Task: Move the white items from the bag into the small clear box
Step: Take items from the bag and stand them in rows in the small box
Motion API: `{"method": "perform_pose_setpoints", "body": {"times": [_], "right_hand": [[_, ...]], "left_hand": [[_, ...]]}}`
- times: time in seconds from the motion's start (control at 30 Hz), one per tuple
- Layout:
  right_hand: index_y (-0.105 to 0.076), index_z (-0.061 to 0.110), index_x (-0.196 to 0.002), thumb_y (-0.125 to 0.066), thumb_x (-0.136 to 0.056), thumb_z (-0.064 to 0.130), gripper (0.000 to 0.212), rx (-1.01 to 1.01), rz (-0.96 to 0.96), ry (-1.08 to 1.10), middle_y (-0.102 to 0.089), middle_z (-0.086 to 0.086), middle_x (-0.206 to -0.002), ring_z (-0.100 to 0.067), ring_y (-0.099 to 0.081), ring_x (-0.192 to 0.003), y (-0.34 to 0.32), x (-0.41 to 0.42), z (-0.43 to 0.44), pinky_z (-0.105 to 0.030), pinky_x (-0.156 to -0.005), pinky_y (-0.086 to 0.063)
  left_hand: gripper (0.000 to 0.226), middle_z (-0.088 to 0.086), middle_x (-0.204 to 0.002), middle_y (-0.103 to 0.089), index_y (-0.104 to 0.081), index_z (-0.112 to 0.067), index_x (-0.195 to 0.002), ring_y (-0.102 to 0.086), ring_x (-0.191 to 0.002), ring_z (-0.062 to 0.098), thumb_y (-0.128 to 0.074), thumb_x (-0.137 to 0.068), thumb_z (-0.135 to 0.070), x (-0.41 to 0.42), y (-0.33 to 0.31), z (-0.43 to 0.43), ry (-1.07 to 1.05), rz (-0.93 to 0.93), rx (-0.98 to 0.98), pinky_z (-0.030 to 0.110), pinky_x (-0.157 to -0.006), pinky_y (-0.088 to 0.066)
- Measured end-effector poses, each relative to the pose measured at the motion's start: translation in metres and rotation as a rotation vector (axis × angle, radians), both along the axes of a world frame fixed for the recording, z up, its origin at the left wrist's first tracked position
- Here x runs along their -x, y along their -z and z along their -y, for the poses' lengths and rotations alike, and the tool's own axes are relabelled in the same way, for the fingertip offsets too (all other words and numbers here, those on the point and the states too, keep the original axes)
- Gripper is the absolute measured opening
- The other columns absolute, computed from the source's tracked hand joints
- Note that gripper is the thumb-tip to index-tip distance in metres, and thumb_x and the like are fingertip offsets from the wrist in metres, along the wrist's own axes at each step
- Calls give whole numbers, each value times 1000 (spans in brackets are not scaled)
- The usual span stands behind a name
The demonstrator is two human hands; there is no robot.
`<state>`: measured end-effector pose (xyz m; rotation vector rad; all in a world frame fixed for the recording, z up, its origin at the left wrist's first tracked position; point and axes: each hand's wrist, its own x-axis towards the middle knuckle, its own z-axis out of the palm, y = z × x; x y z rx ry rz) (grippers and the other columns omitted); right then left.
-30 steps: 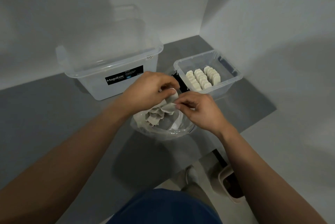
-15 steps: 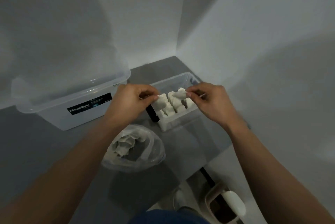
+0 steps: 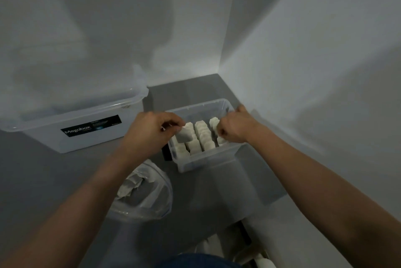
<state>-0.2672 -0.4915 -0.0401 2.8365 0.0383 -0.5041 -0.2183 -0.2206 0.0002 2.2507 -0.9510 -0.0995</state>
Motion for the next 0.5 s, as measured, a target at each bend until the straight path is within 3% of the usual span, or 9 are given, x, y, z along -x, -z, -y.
{"method": "perform_pose_setpoints", "body": {"times": [0.07,0.13,0.27,0.4,0.5], "right_hand": [[-64,24,-87,-55,-96,23,13,78,-14,-29,-66,4,-88,-23,-59,-96,4,-7,1,-44,-99,-28],[-63,23,-90,-56,-95,21,8,131,3,-54,-68,0,-101,-23,-57,-101,9,-11,4,-47,-101,-28],[-69,19,-108,-58,-94,24,19,177,44,-121,-61,-2,-122,-25,-51,-118,19,-17,13,-52,-105,-30],[-65,16,-111,-51,-96,24,22,104,19,-92,-57,-3,-122,-24,-47,-119,15,-17,16,-59,-107,-27],[-59,15,-118,-49,-96,28,27,25,-65,-55,-54,-4,-126,-25,-44,-126,7,-14,19,-65,-113,-19]], "left_hand": [[16,-18,-98,-72,-78,-27,-106,-65,-86,0,-69,-94,-19,1,4,4,-13,3,-21,11,-81,-47],[16,-18,-98,-72,-78,-28,-106,-66,-86,1,-70,-94,-20,1,7,8,-29,-4,-23,6,-79,-43],[15,-17,-97,-74,-78,-29,-104,-67,-85,-1,-72,-93,-22,-1,12,15,-40,-20,-4,10,-79,-48],[13,-17,-94,-73,-78,-27,-103,-66,-85,-1,-72,-93,-22,0,16,23,-38,-39,7,8,-79,-46],[13,-17,-94,-74,-79,-27,-101,-67,-85,1,-73,-92,-20,1,20,29,-31,-35,9,13,-82,-50]]}}
